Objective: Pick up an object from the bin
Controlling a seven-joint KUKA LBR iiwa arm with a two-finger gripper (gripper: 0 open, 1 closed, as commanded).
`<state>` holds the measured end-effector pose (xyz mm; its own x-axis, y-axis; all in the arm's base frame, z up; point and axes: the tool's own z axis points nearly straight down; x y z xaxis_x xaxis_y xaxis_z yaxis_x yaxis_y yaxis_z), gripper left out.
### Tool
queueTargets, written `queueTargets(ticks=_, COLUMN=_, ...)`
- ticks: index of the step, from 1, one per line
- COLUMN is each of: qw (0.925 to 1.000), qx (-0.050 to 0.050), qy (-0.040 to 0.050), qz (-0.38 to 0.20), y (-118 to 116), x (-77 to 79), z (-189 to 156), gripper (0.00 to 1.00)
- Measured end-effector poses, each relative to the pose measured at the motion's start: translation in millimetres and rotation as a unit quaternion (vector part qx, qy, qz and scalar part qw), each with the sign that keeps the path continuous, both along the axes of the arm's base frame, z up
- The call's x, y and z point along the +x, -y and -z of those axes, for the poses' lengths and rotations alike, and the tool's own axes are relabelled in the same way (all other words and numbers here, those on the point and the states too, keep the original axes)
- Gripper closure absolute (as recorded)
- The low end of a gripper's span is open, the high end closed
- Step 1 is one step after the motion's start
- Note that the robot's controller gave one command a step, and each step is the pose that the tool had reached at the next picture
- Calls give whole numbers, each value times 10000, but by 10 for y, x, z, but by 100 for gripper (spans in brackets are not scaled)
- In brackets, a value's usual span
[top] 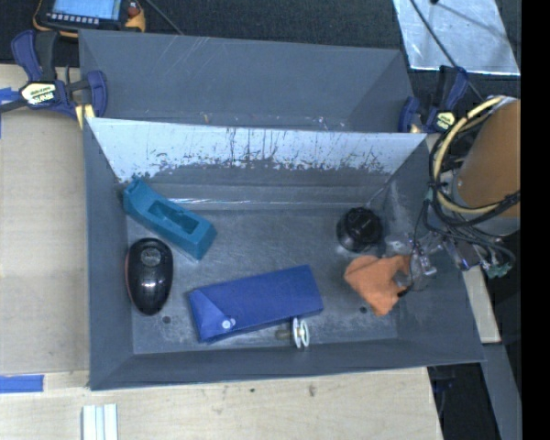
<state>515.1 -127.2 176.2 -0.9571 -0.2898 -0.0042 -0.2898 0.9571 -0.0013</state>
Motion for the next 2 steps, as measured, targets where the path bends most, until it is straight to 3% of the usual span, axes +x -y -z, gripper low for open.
queueTargets(ticks=1, qw=10000, qx=-3, qy=-45, qz=27, y=43, x=40, z=-212, gripper=100)
queueTargets(ticks=2, qw=9998, qx=-12, qy=40, qz=-178, y=-80, x=21, z=55, gripper=100)
